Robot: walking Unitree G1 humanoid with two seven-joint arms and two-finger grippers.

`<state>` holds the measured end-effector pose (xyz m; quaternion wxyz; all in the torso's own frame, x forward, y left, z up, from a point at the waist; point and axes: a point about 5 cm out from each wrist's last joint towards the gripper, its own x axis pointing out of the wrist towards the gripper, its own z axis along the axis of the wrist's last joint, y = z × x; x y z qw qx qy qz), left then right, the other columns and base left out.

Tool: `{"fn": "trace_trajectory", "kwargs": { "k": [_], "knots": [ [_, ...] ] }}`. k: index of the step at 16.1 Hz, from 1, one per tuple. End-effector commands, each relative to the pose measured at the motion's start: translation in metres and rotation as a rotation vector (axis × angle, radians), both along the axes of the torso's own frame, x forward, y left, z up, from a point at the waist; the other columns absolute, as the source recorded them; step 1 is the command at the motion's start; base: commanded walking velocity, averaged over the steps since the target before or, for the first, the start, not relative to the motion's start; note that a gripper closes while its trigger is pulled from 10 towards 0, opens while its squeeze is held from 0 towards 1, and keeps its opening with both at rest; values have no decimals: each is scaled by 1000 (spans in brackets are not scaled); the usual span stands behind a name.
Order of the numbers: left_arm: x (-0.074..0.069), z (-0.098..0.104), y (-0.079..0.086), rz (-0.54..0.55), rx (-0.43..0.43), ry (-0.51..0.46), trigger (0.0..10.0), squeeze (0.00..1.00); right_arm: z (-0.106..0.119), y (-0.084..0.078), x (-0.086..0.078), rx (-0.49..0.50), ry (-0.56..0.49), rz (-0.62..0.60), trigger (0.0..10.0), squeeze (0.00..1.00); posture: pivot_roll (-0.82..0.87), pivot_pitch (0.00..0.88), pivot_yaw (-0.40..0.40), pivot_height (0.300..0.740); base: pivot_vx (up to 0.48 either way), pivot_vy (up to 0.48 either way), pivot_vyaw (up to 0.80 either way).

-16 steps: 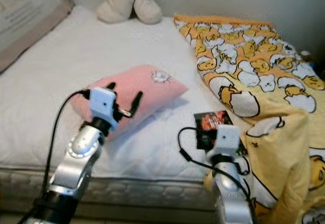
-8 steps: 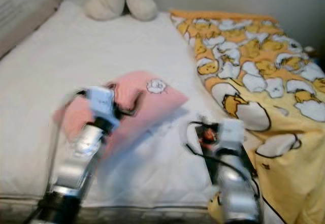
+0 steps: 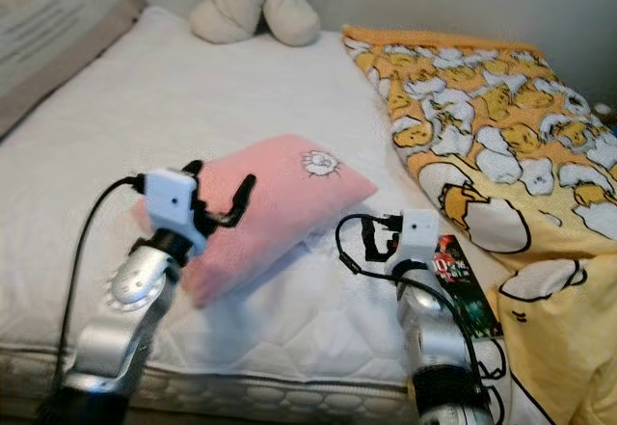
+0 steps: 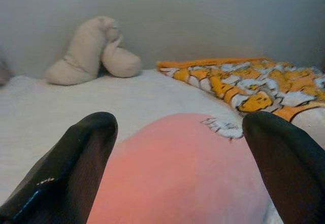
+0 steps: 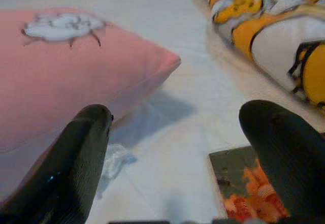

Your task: Clean up the room

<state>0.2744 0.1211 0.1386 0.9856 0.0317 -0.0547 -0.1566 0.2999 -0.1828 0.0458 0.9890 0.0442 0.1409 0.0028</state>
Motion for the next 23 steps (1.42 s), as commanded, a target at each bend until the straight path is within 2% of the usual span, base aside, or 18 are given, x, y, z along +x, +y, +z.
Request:
{"fn": "trace_trajectory", "kwargs": {
  "k": [1, 4, 8, 11, 14, 19, 23],
  "knots": [
    [-3, 7, 3, 2, 11, -10, 10000, 0, -4, -5, 3, 6, 30, -10, 10000, 0, 158, 0, -31, 740, 0, 0, 0],
    [-17, 13, 14, 38, 45, -11, 10000, 0, -6, -3, 16, -26, 62, 21, 10000, 0, 226, 39, -40, 740, 0, 0, 0],
    [-32, 14, 16, 72, 39, 24, 10000, 0, -1, 6, 33, -98, 92, 90, 10000, 0, 237, 92, -70, 740, 0, 0, 0],
    [-40, 15, 18, 97, 34, 43, 10000, 0, -2, 12, 37, -117, 129, 129, 10000, 0, 250, 138, -86, 740, 0, 0, 0],
    [-47, 18, 23, 118, 46, 57, 10000, 0, -6, 15, 36, -79, 172, 106, 10000, 0, 268, 183, -82, 740, 0, 0, 0],
    [-59, 22, 30, 146, 68, 84, 10000, 0, -12, 23, 34, -70, 202, 100, 10000, 0, 294, 232, -61, 740, 0, 0, 0],
    [-63, 24, 30, 149, 71, 93, 10000, 0, -5, 32, 40, -141, 175, 154, 10000, 0, 304, 248, -66, 740, 0, 0, 0]
  ]
}}
